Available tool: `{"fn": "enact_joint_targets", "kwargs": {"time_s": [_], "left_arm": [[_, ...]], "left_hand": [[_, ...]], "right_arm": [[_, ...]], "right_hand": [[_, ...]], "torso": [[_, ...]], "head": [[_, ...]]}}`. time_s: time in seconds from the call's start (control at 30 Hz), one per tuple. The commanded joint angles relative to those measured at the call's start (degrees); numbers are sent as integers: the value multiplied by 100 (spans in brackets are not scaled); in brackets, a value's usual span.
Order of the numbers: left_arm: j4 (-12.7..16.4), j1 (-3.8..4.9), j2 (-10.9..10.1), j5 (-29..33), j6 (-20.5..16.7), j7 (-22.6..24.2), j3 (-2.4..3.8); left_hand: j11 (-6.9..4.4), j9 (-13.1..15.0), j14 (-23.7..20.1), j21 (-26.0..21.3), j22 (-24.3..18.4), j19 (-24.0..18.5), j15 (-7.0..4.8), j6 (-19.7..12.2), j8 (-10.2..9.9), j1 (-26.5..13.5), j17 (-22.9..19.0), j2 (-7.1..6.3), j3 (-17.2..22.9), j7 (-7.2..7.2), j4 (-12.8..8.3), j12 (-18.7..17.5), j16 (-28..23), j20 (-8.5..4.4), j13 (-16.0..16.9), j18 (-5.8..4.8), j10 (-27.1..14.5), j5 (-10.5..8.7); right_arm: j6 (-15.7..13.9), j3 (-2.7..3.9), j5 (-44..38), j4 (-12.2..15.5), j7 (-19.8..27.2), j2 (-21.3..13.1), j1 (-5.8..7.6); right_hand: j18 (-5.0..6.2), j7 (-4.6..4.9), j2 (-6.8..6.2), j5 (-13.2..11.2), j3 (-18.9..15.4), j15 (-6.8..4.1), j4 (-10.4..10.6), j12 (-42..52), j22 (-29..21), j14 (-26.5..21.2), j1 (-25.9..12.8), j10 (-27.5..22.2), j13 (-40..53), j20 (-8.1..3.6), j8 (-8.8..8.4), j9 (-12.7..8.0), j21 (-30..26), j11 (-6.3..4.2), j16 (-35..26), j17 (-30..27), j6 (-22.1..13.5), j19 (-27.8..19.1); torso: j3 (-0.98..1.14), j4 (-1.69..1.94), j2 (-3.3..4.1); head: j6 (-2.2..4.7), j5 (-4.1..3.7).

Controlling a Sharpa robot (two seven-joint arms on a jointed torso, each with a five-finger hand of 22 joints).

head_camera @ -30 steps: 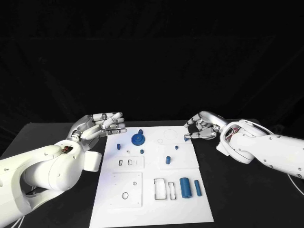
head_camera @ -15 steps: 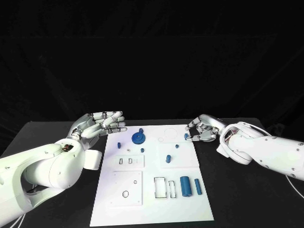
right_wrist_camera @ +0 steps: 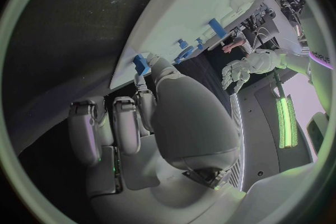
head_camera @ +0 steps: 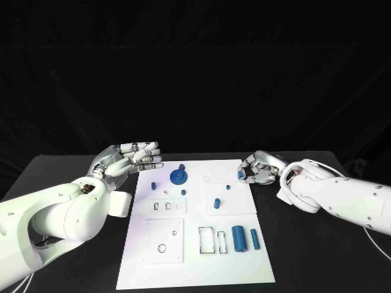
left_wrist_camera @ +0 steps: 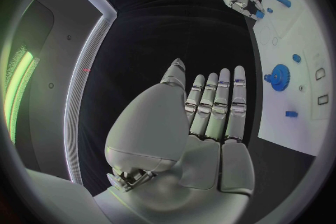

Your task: Assemble the parts on the task board

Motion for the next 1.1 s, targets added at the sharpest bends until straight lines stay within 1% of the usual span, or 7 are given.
{"fn": "enact_joint_targets", "kwargs": {"time_s": [0.03, 0.47, 0.67, 0.8, 0.9, 1.0, 1.1], "left_arm": [[4, 5, 17, 9, 108, 20, 4], [0, 5, 10, 9, 106, 13, 4], [-2, 5, 6, 9, 105, 7, 4], [-4, 5, 3, 9, 107, 3, 4], [-8, 5, 0, 9, 109, 2, 4], [-16, 5, -2, 9, 115, 1, 4], [-35, 5, 2, 9, 123, -1, 4]], "left_hand": [[37, -7, -17, -22, -5, 38, 6, -38, -20, 58, 6, 12, 5, 44, -44, -27, -32, 16, -7, 75, -14, -26], [37, -7, -17, -22, -5, 38, 6, -38, -20, 58, 6, 12, 5, 44, -44, -27, -32, 16, -7, 75, -14, -26], [37, -7, -17, -22, -5, 38, 6, -38, -20, 58, 6, 12, 5, 44, -44, -27, -32, 16, -7, 75, -14, -26], [37, -7, -17, -22, -5, 38, 6, -38, -20, 58, 6, 12, 5, 44, -44, -27, -32, 16, -7, 75, -14, -26], [37, -7, -17, -22, -5, 38, 6, -38, -20, 58, 6, 12, 5, 44, -44, -27, -32, 16, -7, 75, -14, -26], [37, -7, -17, -22, -5, 38, 6, -38, -20, 58, 6, 12, 5, 44, -44, -27, -32, 16, -7, 75, -14, -26], [37, -7, -17, -22, -5, 38, 6, -38, -20, 58, 6, 12, 5, 44, -44, -27, -32, 16, -7, 75, -14, -26]], "right_arm": [[96, -1, -77, -48, -39, 34, -26], [72, -1, -54, -112, -52, 109, -53], [-20, -1, -23, -138, -64, 114, -54], [-182, 0, 61, -126, -33, 106, -55], [-353, 2, 118, -74, -10, 97, -54], [-576, 14, 174, 70, -2, 77, -46], [-703, 36, 226, 289, -69, 51, 19]], "right_hand": [[-6, 1, 27, -36, 80, 2, -11, 42, 1427, 506, 36, 36, 233, 7, -3, 5, 38, 6, 40, 1186, 75, 514], [-17, -36, 58, -96, 225, -19, -17, 110, 1455, 514, -17, 99, 301, -8, 36, 15, 71, -23, 59, 1219, 228, 543], [-27, -155, 139, -101, 379, -91, -27, 173, 1482, 519, -60, 160, 365, -59, 184, 72, 102, -120, 69, 1236, 532, 570], [-39, -262, 201, -103, 471, -164, -55, 217, 1509, 525, -81, 210, 413, -122, 326, 138, 136, -209, 80, 1257, 750, 599], [-39, -309, 241, -86, 527, -203, -85, 237, 1509, 529, -79, 237, 436, -160, 387, 174, 136, -250, 90, 1273, 819, 599], [-39, -333, 273, -78, 571, -227, -115, 262, 1509, 537, -73, 267, 463, -186, 419, 198, 136, -274, 106, 1303, 838, 599], [-39, -334, 276, -84, 589, -238, -132, 293, 1509, 546, -84, 301, 497, -201, 422, 207, 136, -280, 126, 1337, 819, 599]], "torso": [[1, 6, -5], [0, 4, -8], [-1, 2, -8], [5, -3, -6], [7, -5, -8], [4, -5, -14], [3, 2, -20]], "head": [[-16, 5], [-20, 12], [-26, 13], [-35, 33], [-48, 33], [-49, 36], [-62, 46]]}}
